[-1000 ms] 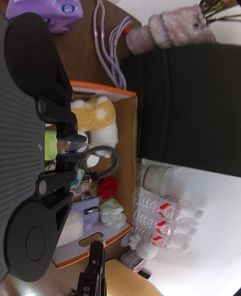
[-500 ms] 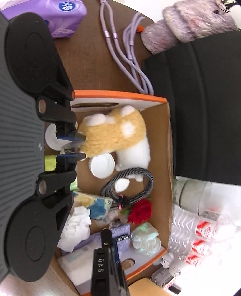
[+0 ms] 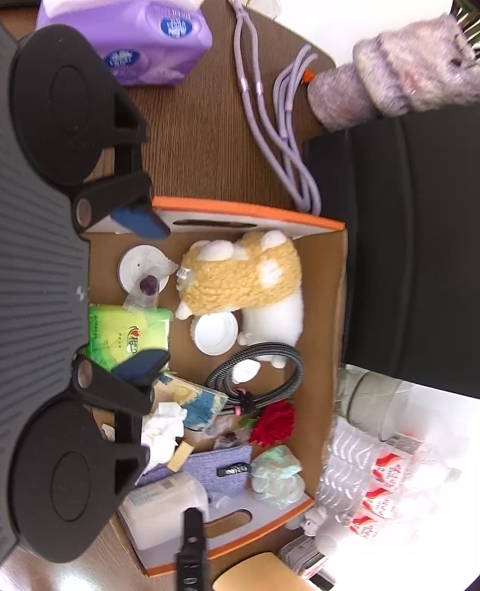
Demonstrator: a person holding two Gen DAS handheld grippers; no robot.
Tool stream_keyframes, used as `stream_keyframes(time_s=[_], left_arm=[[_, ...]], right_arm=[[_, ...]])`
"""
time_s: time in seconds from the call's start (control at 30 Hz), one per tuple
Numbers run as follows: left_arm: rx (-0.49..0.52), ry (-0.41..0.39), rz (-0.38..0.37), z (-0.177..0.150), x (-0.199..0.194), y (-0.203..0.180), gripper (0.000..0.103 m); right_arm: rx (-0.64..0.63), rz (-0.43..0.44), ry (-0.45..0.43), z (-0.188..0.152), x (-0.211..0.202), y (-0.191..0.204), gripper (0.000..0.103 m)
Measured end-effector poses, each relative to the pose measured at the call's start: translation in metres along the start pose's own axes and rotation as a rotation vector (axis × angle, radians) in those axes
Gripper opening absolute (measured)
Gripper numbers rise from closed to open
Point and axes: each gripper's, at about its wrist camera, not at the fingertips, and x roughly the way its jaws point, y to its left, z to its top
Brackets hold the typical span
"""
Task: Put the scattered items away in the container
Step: 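Open both grippers to release the block and wrapper into the box, then withdraw both tools from the box back over the table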
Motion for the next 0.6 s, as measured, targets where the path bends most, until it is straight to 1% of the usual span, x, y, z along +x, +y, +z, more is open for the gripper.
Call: stream_keyframes(time_s=[0.07,0.13,0.3,0.33,0.37,0.4,0.43,0.47,0.5,0.57,0.6], left_arm=[[0.0,-0.03,0.005,0.001,-0.014,-0.004,0.086],[-0.002,-0.043,0.016,0.001,-0.027,-0.008,0.088],[0.0,-0.037,0.045,-0.002,-0.045,-0.018,0.09],[-0.001,-0.043,0.055,-0.003,-0.049,-0.019,0.093],[-0.003,-0.052,0.064,-0.007,-0.053,-0.02,0.095],[-0.003,-0.063,0.076,-0.011,-0.057,-0.022,0.096],[-0.001,-0.076,0.093,-0.015,-0.06,-0.023,0.1],[0.004,-0.088,0.112,-0.021,-0.062,-0.026,0.103],[0.012,-0.093,0.124,-0.027,-0.064,-0.028,0.103],[0.022,-0.098,0.135,-0.038,-0.065,-0.032,0.103],[0.02,-0.11,0.141,-0.043,-0.066,-0.033,0.103]], right_arm=[[-0.004,-0.004,-0.014,-0.003,-0.013,0.002,0.051],[-0.012,-0.013,-0.017,-0.008,-0.023,0.007,0.053],[-0.035,-0.029,0.011,-0.019,-0.039,0.016,0.056],[-0.034,-0.026,0.005,-0.022,-0.044,0.018,0.057],[-0.037,-0.022,-0.003,-0.025,-0.049,0.02,0.06],[-0.04,-0.019,-0.016,-0.028,-0.054,0.022,0.063],[-0.04,-0.017,-0.034,-0.032,-0.06,0.024,0.065],[-0.042,-0.019,-0.055,-0.037,-0.064,0.027,0.07],[-0.05,-0.029,-0.084,-0.044,-0.068,0.031,0.073],[-0.102,-0.076,-0.155,-0.059,-0.075,0.041,0.075],[-0.132,-0.098,-0.18,-0.065,-0.076,0.046,0.078]])
